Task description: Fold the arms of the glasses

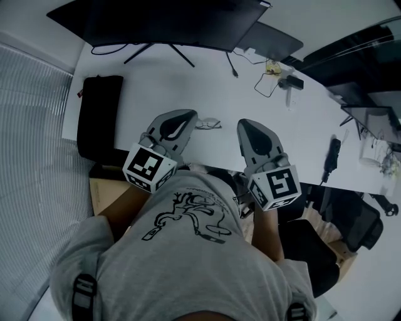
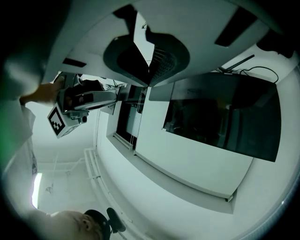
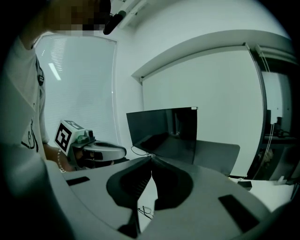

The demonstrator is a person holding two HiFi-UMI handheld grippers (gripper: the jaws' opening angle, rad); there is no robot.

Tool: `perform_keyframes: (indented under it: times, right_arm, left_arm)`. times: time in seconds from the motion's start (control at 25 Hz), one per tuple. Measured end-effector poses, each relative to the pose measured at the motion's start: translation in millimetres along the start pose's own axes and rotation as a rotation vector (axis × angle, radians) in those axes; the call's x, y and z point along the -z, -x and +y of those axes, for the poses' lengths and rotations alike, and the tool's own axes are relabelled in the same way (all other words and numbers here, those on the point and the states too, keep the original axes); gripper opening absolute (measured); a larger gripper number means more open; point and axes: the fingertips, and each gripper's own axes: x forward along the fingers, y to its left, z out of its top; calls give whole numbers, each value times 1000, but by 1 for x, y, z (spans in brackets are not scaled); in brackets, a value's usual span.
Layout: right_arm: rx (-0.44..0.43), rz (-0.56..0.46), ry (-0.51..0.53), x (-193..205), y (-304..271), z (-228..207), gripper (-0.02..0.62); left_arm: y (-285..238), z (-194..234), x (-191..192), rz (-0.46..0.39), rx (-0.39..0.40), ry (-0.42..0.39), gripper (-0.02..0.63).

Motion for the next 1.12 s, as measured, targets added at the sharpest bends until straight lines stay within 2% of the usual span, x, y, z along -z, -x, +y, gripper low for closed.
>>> perform_keyframes:
  times: [0.48,1.12]
  right_arm:
    - [0,-62,50,-47,25,11,11]
    - [7,-76,56,-54,27,13,11]
  left_arm:
    - [19,-13,-53,-78,5,0,21]
    - [24,-17,-61,-83,11,-20,21]
